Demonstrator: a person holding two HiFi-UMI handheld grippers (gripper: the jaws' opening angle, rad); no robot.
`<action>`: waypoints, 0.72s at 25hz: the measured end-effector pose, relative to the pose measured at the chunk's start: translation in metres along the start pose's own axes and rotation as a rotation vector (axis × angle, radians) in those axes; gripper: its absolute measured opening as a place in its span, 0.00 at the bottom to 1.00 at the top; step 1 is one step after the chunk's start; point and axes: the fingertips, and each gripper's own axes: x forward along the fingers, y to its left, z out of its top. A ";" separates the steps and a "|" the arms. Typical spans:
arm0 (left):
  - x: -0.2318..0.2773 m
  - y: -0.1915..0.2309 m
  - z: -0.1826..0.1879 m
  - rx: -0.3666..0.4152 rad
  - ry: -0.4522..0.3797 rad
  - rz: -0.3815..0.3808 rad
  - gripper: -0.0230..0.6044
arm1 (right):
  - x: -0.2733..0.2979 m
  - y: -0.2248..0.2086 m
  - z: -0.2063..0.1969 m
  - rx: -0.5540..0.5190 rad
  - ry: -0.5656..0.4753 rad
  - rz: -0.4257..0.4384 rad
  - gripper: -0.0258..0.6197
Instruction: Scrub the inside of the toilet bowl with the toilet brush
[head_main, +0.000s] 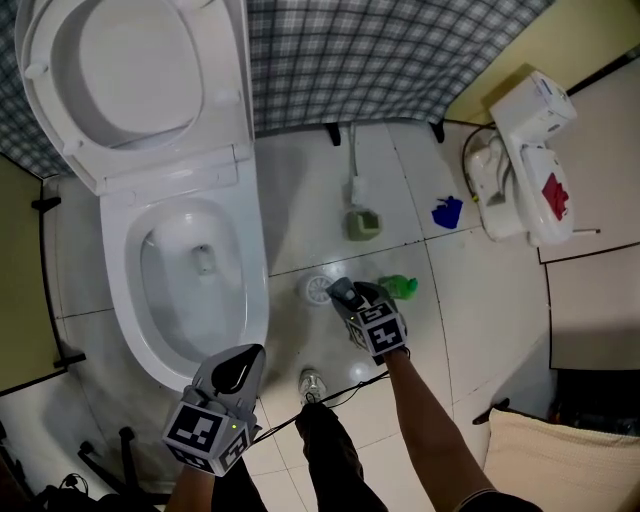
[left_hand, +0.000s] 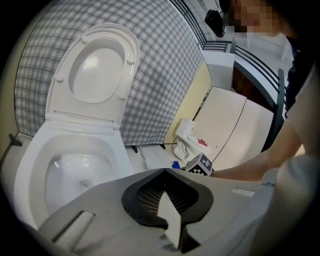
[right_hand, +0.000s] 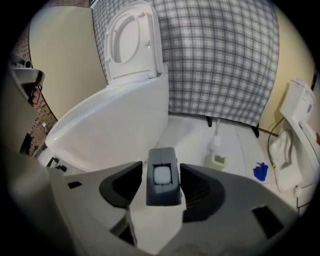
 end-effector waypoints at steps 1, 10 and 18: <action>0.002 0.001 -0.003 -0.002 0.001 0.002 0.04 | 0.007 -0.001 -0.002 -0.004 0.009 -0.003 0.43; 0.007 0.000 -0.019 -0.063 -0.014 0.013 0.04 | 0.030 -0.001 -0.017 -0.034 0.046 -0.077 0.33; -0.009 -0.004 -0.004 -0.060 -0.019 0.008 0.04 | -0.052 0.005 0.004 -0.021 -0.034 -0.068 0.33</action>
